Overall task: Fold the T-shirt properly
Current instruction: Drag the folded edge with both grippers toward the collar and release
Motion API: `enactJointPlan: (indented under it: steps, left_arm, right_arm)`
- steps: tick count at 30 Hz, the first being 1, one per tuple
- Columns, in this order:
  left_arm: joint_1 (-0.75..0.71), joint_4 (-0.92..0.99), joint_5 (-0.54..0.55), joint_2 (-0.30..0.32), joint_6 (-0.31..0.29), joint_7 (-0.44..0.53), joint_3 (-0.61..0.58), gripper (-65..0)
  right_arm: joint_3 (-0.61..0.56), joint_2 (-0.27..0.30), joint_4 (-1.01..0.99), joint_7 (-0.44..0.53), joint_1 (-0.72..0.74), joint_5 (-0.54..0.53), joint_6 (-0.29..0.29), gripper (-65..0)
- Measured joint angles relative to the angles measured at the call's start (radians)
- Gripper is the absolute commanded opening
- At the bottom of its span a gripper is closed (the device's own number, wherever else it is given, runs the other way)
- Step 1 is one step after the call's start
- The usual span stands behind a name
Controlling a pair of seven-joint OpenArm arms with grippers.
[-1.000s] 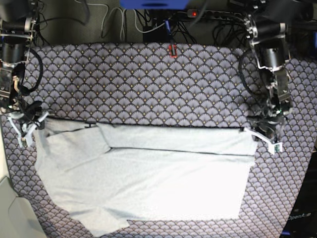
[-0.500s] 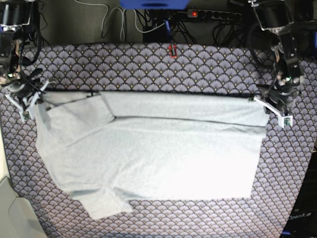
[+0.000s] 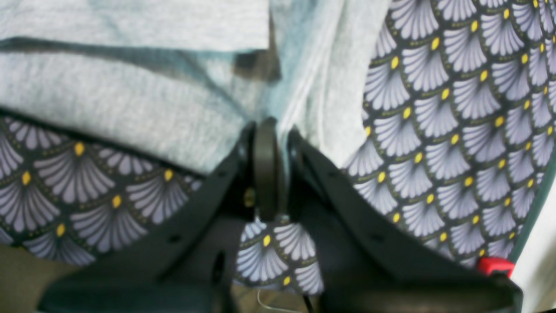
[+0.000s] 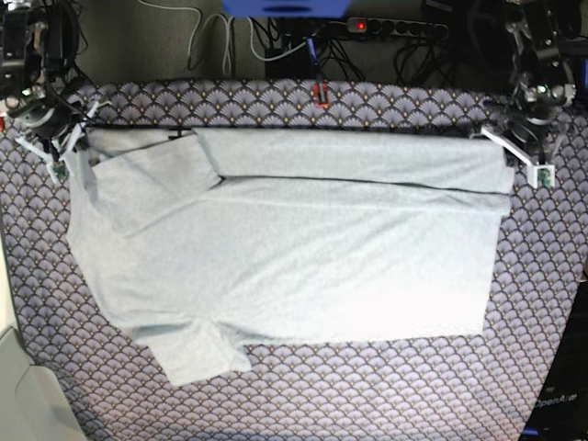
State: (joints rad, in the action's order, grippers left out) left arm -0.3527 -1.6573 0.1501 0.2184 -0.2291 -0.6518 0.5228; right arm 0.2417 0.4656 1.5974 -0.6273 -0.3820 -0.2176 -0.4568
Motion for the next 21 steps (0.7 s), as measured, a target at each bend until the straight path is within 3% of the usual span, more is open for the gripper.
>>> enactJointPlan:
  steps: [4, 9, 15, 19, 21]
  left_arm:
    - [-0.055, -0.026, -0.001, 0.002, 0.000, 0.005, 0.001, -64.6]
    - [-0.068, -0.026, 0.001, 0.003, 0.000, 0.005, 0.001, -64.6]
    - [-0.068, -0.024, 0.000, 0.003, 0.000, 0.005, 0.001, -64.6]
    - [-0.068, -0.024, 0.000, 0.003, 0.000, 0.004, 0.001, -64.5]
    - [-0.068, -0.021, 0.000, 0.003, 0.000, 0.004, 0.001, -63.4]
  right_arm:
    - [0.048, -0.009, 0.034, -0.005, -0.047, 0.003, -0.011, -65.0]
    - [0.129, -0.043, 0.076, -0.013, -0.062, 0.004, -0.131, -65.0]
    - [0.134, -0.050, 0.067, -0.016, -0.064, 0.004, -0.142, -65.0]
    - [0.134, -0.050, 0.063, -0.070, -0.062, 0.002, -0.146, -64.7]
    - [0.134, -0.050, 0.062, -0.080, -0.061, 0.001, -0.146, -60.9]
